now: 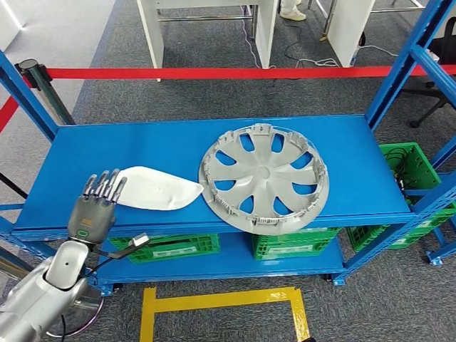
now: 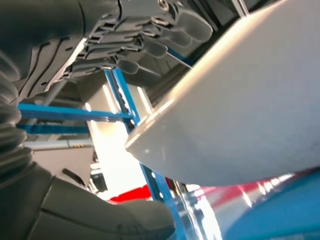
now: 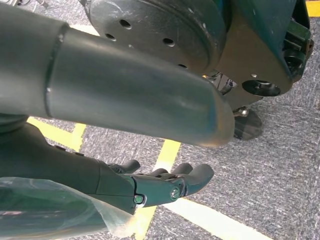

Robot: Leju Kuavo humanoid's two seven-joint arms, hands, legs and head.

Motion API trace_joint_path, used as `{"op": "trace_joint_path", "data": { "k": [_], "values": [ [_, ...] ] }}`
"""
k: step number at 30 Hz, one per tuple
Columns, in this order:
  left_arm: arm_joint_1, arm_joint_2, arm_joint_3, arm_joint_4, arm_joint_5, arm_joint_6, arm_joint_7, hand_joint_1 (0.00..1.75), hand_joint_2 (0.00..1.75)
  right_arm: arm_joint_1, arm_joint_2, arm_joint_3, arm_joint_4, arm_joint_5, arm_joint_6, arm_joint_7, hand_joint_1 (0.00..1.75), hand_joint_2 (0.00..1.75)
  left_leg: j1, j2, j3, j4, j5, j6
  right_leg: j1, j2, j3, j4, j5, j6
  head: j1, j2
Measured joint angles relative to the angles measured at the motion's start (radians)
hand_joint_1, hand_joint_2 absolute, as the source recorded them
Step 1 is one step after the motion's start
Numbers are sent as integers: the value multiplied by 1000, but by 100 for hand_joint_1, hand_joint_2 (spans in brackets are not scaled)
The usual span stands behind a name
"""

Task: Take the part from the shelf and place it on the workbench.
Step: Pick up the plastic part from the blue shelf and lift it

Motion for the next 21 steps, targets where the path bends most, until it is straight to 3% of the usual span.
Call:
{"op": "trace_joint_path", "data": {
  "k": [8, 21],
  "values": [
    [-4, -43, 158, 1, 107, -138, -158, 0, 175, 0, -3, 0, 0, 0, 2, 5, 0, 0, 0, 0, 0, 0, 0, 0, 0, 0, 0, 0, 0, 0, 0, 0],
    [-39, -67, 267, 35, 224, -243, -235, 0, 175, -2, -5, 0, 0, 0, 4, 5, 0, 0, 0, 0, 0, 0, 0, 0, 0, 0, 0, 0, 0, 0, 0, 0]
  ]
}}
